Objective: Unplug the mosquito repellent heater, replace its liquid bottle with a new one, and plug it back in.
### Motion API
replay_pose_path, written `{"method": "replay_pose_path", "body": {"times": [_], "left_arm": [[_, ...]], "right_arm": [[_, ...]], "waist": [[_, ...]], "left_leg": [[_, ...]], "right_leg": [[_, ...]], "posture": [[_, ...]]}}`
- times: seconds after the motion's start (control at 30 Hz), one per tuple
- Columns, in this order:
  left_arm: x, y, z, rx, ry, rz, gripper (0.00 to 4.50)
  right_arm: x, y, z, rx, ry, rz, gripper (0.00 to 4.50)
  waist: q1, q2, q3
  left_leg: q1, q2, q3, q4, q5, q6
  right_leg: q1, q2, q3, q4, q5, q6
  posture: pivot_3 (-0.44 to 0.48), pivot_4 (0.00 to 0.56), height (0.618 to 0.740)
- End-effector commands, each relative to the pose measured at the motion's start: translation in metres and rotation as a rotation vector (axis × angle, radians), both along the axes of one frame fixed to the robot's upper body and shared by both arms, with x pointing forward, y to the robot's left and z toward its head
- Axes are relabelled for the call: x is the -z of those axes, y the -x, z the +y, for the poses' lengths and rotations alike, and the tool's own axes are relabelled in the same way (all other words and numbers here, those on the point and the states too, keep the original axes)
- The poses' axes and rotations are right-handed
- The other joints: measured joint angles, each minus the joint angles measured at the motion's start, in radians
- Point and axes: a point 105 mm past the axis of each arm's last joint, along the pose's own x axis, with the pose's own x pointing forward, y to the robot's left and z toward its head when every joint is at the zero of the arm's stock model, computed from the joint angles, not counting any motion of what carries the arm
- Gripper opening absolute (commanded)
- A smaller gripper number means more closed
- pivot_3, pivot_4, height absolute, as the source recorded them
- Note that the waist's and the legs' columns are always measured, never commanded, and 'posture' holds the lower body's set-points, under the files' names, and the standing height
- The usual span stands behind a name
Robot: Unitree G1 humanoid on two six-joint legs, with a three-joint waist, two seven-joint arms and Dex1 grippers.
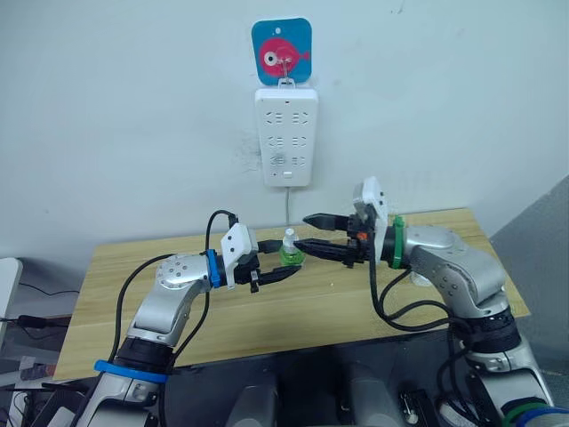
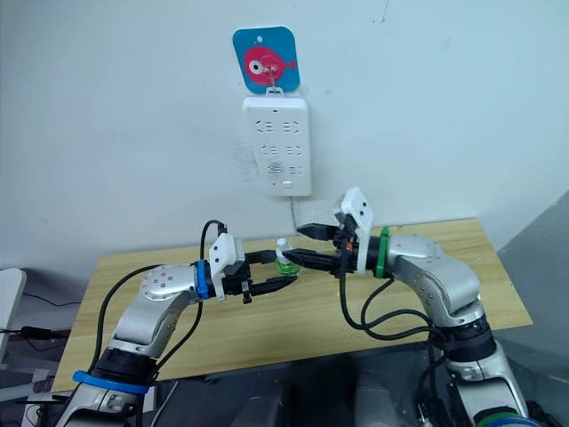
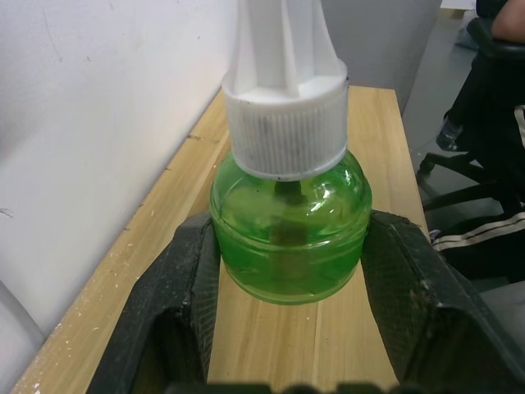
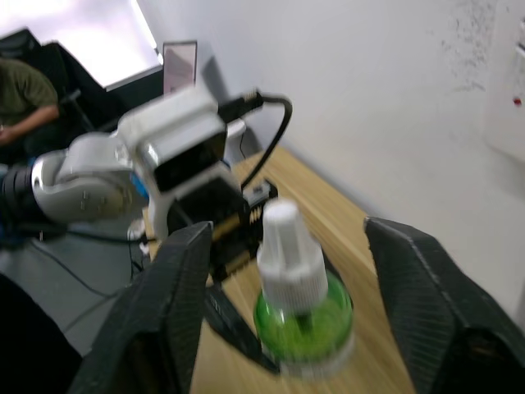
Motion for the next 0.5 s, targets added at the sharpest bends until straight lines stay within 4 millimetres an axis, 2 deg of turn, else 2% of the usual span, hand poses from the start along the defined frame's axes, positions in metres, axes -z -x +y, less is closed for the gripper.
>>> {"method": "replay_pose_path", "body": {"times": [0.03,0.13,0.2,0.27,0.43,0.5], "left_arm": [[-0.014,0.003,-0.003,0.024,0.018,-0.053,2.22],[-0.013,0.005,-0.004,0.031,0.018,-0.050,2.22],[-0.013,0.007,-0.004,0.033,0.016,-0.049,2.22],[-0.012,0.007,-0.002,0.028,0.012,-0.044,2.22],[-0.010,0.008,0.000,0.017,0.009,-0.038,2.22],[-0.007,0.010,0.001,0.012,0.007,-0.033,2.22]], "right_arm": [[-0.008,0.001,0.007,-0.012,-0.004,-0.027,3.14],[-0.001,-0.001,0.010,-0.020,0.035,-0.048,3.14],[0.001,-0.001,0.012,-0.031,0.046,-0.060,2.75],[0.000,0.000,0.013,-0.043,0.047,-0.078,2.25],[-0.001,0.004,0.014,-0.074,0.058,-0.116,0.35],[-0.006,0.009,0.016,-0.097,0.052,-0.143,0.24]], "waist": [[0.000,0.000,0.000],[0.000,0.000,0.000],[0.000,0.000,0.000],[0.000,0.000,0.000],[0.001,0.000,0.000],[0.002,0.000,0.000]], "left_leg": [[0.000,0.000,0.000,0.000,0.000,0.000],[0.000,-0.001,0.000,0.000,0.000,0.000],[0.000,-0.001,0.000,0.000,0.000,0.000],[0.000,-0.001,0.000,0.000,0.000,0.000],[0.000,-0.001,0.000,0.000,0.000,0.000],[0.000,-0.001,0.000,0.000,0.000,0.000]], "right_leg": [[0.000,0.000,0.000,0.000,0.000,0.000],[0.000,0.000,0.000,0.000,0.000,0.000],[0.000,0.000,0.000,0.000,0.000,0.000],[0.000,0.000,0.000,0.000,0.000,0.000],[0.000,0.000,0.000,0.000,0.000,0.000],[0.000,0.000,0.000,0.000,0.000,0.000]], "posture": [[0.005,0.170,0.740],[0.005,0.170,0.740],[0.020,0.166,0.740],[0.027,0.164,0.740],[0.031,0.163,0.740],[0.031,0.163,0.740]]}}
